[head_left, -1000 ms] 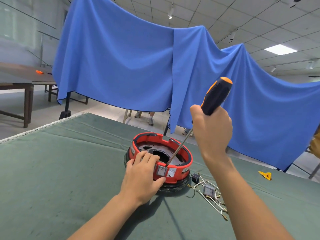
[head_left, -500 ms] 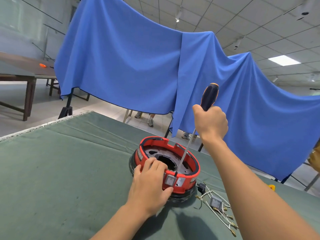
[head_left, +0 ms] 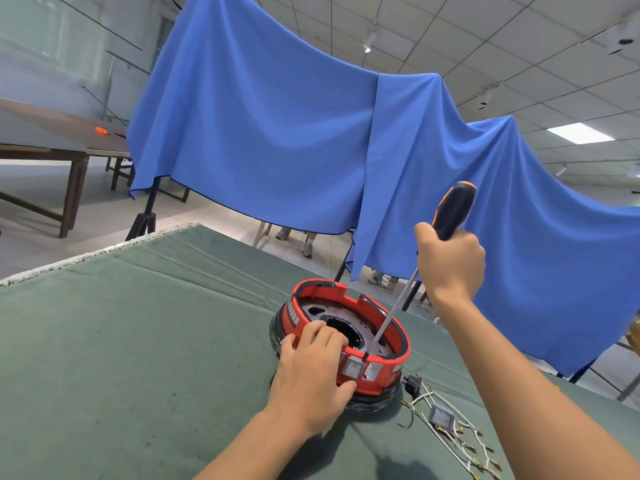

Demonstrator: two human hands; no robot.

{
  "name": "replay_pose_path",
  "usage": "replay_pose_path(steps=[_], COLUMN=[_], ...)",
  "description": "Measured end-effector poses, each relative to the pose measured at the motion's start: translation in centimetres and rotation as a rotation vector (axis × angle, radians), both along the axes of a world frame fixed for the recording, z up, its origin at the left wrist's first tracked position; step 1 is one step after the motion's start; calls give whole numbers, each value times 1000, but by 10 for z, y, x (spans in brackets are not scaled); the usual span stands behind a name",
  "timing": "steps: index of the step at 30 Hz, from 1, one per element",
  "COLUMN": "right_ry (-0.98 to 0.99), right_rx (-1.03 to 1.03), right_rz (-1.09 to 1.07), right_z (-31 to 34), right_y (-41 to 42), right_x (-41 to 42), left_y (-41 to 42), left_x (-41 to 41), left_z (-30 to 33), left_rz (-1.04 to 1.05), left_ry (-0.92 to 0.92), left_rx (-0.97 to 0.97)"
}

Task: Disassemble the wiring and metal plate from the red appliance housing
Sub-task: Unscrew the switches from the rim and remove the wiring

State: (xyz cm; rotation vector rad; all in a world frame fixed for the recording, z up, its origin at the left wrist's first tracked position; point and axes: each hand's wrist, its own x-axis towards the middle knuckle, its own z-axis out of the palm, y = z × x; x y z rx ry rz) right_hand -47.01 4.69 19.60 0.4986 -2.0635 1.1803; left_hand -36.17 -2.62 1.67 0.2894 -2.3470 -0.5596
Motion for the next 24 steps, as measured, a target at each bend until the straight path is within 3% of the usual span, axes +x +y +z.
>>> replay_pose_path(steps=[7,24], right_ry=[173,179], right_rx=[-105,-181], right_rz=[99,220], right_z=[-11,-22], right_y=[23,26], right_x=[37,47], left_y=[1,-4], left_x=[3,4], left_z=[-1,-2], left_rz=[-2,-3], left_ry=[-3,-13], left_rx=[-9,-53])
